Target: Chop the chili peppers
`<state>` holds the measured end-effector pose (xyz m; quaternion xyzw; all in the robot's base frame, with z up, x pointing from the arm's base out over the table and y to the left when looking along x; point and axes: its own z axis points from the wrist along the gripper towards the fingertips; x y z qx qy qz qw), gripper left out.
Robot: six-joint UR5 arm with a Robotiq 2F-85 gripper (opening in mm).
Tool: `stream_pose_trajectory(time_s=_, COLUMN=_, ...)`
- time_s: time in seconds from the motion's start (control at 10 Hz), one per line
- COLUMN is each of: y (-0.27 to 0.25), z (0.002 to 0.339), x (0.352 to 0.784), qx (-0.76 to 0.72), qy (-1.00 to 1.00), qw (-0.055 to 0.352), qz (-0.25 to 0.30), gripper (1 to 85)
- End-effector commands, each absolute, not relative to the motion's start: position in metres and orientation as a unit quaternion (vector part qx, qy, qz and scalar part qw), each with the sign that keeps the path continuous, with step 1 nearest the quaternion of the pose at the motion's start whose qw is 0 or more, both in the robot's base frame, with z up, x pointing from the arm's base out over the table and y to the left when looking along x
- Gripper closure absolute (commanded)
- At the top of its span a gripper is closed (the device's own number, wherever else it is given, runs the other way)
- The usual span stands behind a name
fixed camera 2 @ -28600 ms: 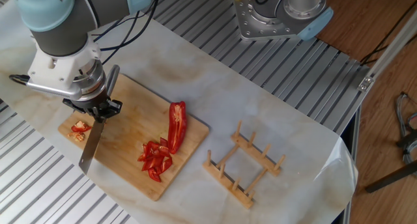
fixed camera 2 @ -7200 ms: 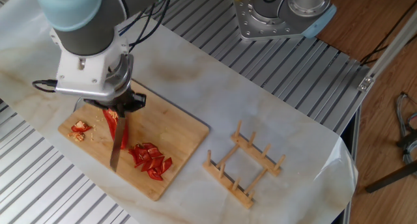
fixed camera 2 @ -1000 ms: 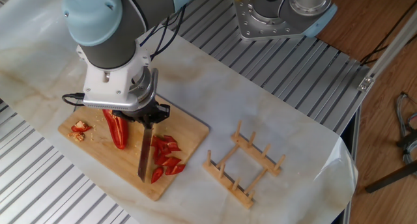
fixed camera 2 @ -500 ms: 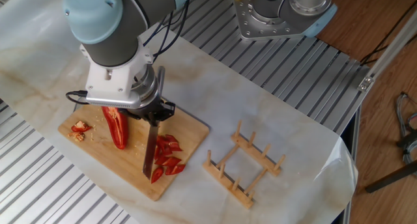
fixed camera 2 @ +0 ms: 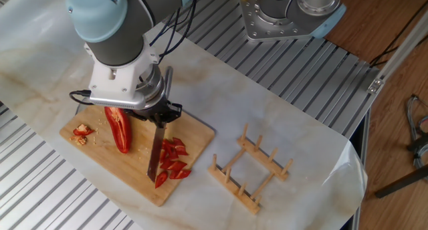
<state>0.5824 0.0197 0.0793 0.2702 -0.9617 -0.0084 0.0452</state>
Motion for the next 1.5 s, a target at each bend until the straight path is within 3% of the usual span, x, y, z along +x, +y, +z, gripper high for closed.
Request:
stream_pose_trajectory(time_s=0.0, y=0.012, z=0.080, x=0.600, qx=0.274, qy=-0.961, qw=0.026, qz=0.008, gripper=84.3)
stream_pose_trajectory(time_s=1.4, y=0.041, z=0.076, x=0.577, qx=0.175, qy=-0.981, qw=0.054, qz=-0.060, gripper=84.3)
